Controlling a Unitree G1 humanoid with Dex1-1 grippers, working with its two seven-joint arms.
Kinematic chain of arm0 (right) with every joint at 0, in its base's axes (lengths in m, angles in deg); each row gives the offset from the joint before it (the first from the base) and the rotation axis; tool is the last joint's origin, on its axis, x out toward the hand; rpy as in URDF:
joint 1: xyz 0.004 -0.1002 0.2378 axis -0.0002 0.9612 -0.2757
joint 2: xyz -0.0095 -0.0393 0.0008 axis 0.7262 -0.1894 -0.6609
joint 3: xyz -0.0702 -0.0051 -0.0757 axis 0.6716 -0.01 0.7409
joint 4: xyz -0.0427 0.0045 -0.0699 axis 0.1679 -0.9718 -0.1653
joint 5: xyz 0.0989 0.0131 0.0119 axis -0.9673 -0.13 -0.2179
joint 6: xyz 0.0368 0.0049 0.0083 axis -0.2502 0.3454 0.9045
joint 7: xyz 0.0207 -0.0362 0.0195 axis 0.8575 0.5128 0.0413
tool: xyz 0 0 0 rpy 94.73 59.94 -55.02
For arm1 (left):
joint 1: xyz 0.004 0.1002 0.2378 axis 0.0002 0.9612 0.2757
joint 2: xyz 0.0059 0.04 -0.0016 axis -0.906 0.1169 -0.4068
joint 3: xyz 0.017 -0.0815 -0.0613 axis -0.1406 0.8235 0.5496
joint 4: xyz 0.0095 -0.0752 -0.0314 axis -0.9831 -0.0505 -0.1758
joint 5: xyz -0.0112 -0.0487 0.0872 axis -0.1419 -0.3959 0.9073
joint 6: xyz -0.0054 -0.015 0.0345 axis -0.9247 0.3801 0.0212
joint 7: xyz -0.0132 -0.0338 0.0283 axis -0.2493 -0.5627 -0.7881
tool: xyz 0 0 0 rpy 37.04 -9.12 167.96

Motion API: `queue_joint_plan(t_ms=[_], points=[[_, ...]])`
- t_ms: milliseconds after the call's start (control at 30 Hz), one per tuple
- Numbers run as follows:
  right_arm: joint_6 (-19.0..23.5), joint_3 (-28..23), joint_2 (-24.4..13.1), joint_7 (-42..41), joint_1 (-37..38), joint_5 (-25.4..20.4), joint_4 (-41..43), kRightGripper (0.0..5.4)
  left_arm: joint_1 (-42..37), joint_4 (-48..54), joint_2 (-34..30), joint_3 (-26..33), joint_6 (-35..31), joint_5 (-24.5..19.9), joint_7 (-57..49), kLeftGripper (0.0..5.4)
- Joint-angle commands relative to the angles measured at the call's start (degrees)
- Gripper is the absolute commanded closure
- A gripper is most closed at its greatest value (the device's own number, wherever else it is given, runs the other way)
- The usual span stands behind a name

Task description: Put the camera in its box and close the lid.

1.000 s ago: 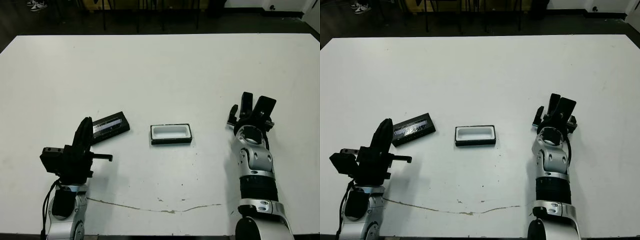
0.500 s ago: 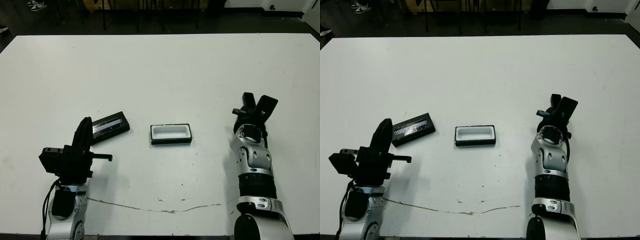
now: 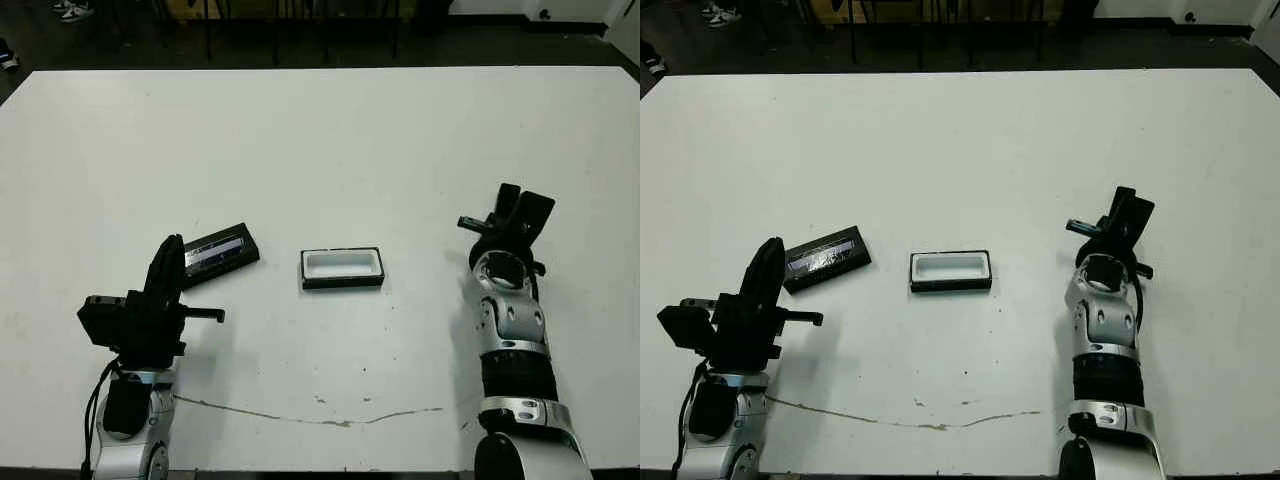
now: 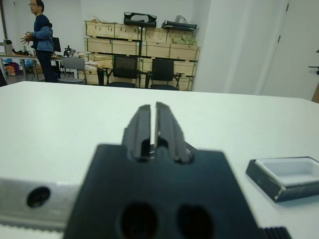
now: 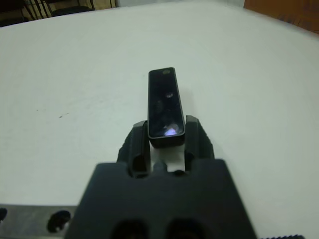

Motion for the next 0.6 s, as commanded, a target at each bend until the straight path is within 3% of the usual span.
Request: queue_joint_plan(t_ms=[33,200,300,467,600], points=[[-3.09,1.81,-1.53,-1.86,3.35,1.74,3.91,4.99,1.58,-0.30,-0.50,0.07,-1.05,0.42,-0.08,5.40],[-8.27,3.61,-3.87,-10.59,7.35,-0.17,12.12,4.99,1.44,-0.71,-0.36,-0.03,-0.38,0.81,-0.12,5.40],[-8.93,4.41,-6.22,-17.41,9.11,-2.28,17.10,4.99,1.40,-0.77,-0.34,-0.08,-0.31,0.94,-0.12,5.40],[-1.87,5.71,-11.93,-30.15,10.33,-8.28,26.74,5.00,1.64,-0.33,-0.42,-0.15,-0.80,0.96,-0.02,5.40],[4.25,5.91,-15.99,-38.93,8.76,-14.38,29.90,5.00,1.79,-0.14,-0.32,-0.22,-1.02,0.65,0.03,5.40]])
